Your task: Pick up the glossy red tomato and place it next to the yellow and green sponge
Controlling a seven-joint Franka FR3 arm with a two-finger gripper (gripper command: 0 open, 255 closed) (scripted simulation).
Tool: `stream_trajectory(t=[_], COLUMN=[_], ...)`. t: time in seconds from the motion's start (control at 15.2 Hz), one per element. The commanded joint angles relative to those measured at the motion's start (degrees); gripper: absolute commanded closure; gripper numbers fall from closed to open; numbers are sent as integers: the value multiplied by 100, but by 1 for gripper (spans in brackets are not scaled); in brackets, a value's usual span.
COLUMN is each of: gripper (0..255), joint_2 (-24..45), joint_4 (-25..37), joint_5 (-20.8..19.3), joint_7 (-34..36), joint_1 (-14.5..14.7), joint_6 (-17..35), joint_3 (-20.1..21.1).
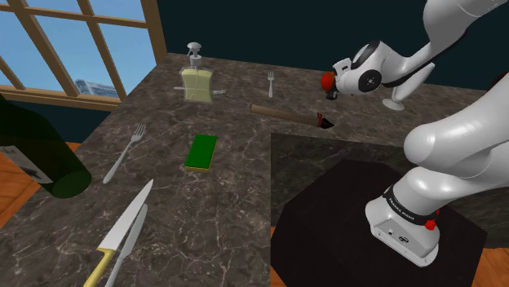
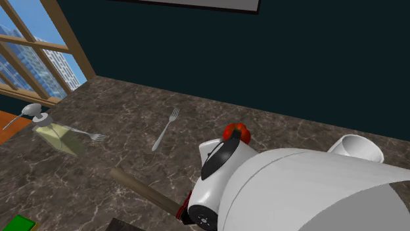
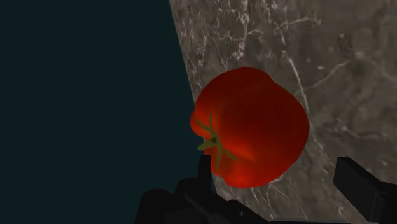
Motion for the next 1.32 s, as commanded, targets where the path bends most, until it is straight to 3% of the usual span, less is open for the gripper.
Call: stream_trajectory(t=[0.0, 0.66, 0.73, 1.25], gripper=[0, 0, 255, 255], joint_2=[199, 463, 463, 467], joint_4=[133, 331, 331, 333], joint_5=[-76, -128, -128, -133], joint_7=[-13, -71, -71, -68], joint_1=[-14, -25, -25, -27], joint_6=[-75, -141, -141, -142], joint_3=[-17, -44, -44, -45])
